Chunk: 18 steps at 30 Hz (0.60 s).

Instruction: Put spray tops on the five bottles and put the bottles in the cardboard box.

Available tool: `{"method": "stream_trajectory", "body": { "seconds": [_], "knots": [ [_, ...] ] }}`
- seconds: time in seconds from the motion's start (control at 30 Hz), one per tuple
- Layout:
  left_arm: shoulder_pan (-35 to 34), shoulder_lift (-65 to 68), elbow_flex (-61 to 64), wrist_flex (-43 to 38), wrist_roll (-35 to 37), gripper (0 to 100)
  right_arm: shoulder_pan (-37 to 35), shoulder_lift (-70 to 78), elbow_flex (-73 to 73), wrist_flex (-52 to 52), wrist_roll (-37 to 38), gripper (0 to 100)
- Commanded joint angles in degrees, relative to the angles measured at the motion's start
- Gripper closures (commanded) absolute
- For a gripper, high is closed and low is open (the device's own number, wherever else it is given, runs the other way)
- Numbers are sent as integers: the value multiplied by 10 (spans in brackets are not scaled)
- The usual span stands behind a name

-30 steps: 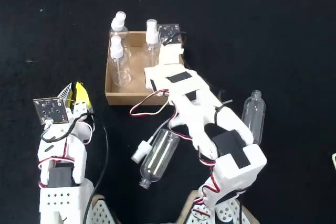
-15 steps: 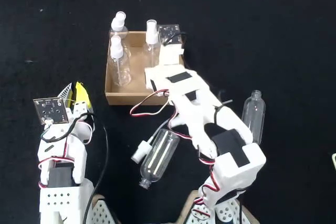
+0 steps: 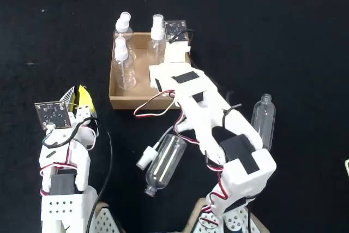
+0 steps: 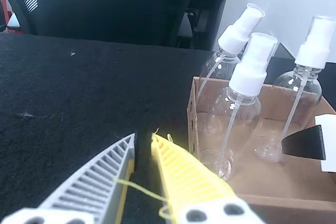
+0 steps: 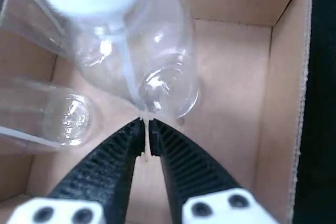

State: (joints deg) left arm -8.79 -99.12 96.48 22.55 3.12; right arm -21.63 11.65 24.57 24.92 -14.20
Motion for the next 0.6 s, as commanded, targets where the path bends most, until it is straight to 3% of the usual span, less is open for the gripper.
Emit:
{"method": "stream_trajectory", "body": {
  "seconds": [0.0,0.57],
  "knots": [
    [-5,3,12,-12,-4,953,8,-7,-32,-13,-1,986],
    [-5,3,12,-12,-3,953,9,41,-61,-18,-4,986]
  ]
}}
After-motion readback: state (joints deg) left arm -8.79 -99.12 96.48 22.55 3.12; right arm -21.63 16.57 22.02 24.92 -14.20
